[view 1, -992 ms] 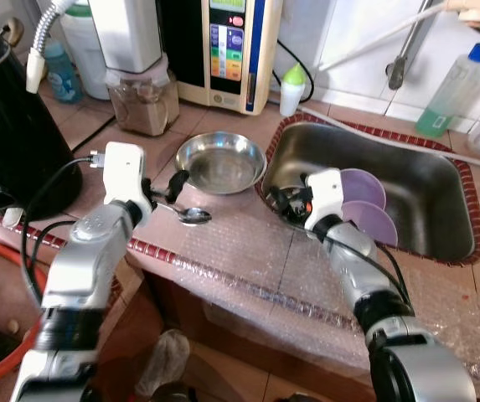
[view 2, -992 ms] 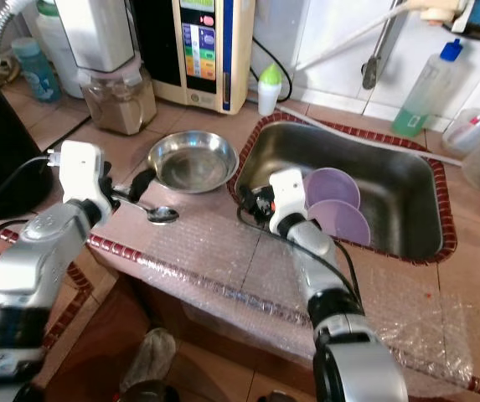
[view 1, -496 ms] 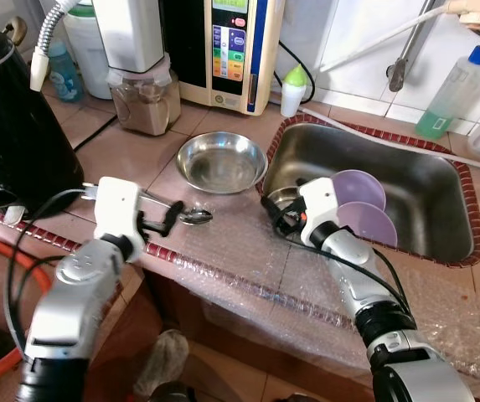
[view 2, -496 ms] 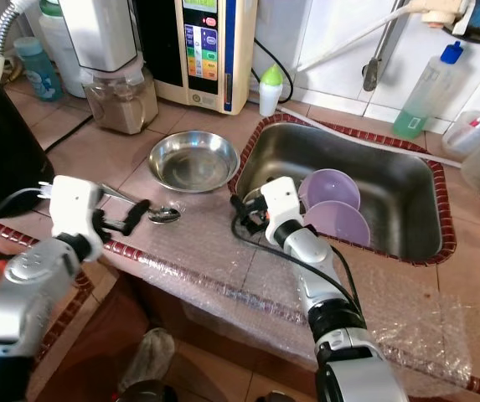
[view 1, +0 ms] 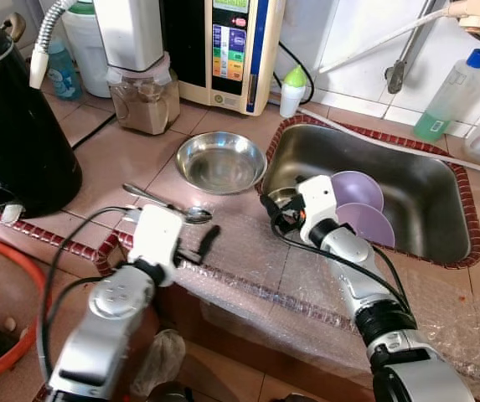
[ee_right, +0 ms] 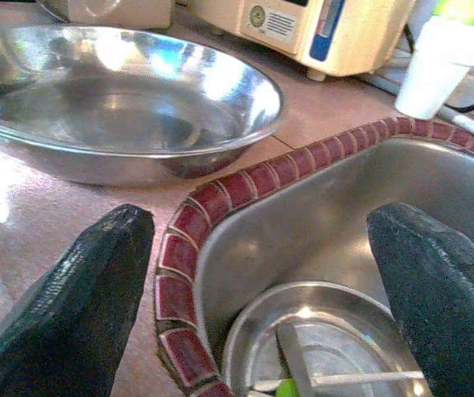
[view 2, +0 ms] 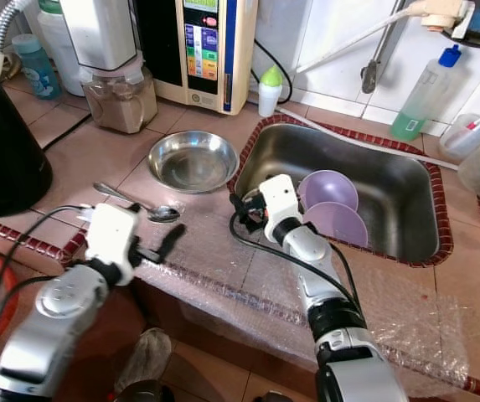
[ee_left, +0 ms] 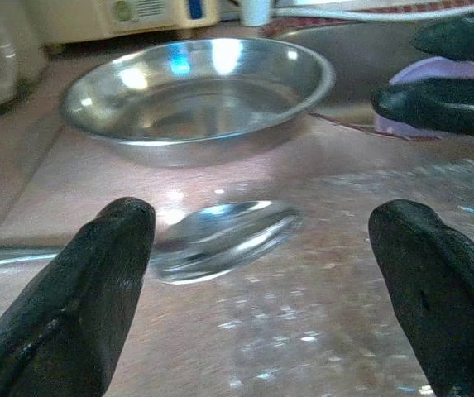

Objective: Kitchen organization

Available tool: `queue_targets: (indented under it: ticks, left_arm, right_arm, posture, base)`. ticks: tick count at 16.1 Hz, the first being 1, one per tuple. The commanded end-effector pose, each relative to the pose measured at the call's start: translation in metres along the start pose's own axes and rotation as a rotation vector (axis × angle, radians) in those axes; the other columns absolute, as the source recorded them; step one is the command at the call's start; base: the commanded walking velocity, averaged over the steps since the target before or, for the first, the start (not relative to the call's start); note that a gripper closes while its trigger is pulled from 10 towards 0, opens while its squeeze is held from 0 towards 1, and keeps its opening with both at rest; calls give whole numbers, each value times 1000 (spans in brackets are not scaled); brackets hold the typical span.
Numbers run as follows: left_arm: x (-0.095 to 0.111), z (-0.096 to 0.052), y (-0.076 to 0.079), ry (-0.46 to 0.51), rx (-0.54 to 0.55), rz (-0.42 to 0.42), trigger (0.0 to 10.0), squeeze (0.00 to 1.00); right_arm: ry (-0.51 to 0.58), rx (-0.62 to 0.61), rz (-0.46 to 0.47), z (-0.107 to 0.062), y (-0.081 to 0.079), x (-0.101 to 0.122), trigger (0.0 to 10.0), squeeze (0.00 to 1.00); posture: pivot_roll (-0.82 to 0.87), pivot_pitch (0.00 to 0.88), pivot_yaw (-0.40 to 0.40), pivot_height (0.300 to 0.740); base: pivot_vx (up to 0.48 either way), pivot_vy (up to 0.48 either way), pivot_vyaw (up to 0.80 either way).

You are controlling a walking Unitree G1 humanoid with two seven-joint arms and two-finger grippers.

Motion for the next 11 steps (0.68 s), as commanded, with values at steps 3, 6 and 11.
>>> queue_targets:
  ticks: [3, 6, 11]
  left_arm:
    - [-5, 14, 9, 10, -10, 104, 10000, 0]
    - [-4, 26, 11, 43, -7, 175, 10000, 0]
    - [-14, 40, 1, 14, 54, 229, 10000, 0]
  right_arm:
    - [-3, -21, -18, -5, 7, 1, 10000, 0]
    - [-3, -26, -25, -7, 9, 1, 10000, 0]
    - [-1, -28, -24, -8, 7, 3, 10000, 0]
  posture:
    - [51, 31, -57, 740]
    - [42, 31, -58, 740]
    - [30, 33, -54, 740]
  base:
    - [0, 0, 0]
    - [0, 0, 0]
    - [0, 0, 0]
Point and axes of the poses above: a point about 5 cm out from each wrist's last joint towards the gripper, its own z axis pointing out of the wrist towards the gripper, its own x axis along the axis of the wrist's last joint, y = z × x, the point moved 1 cm from there along z, pointing out of the wrist towards the gripper
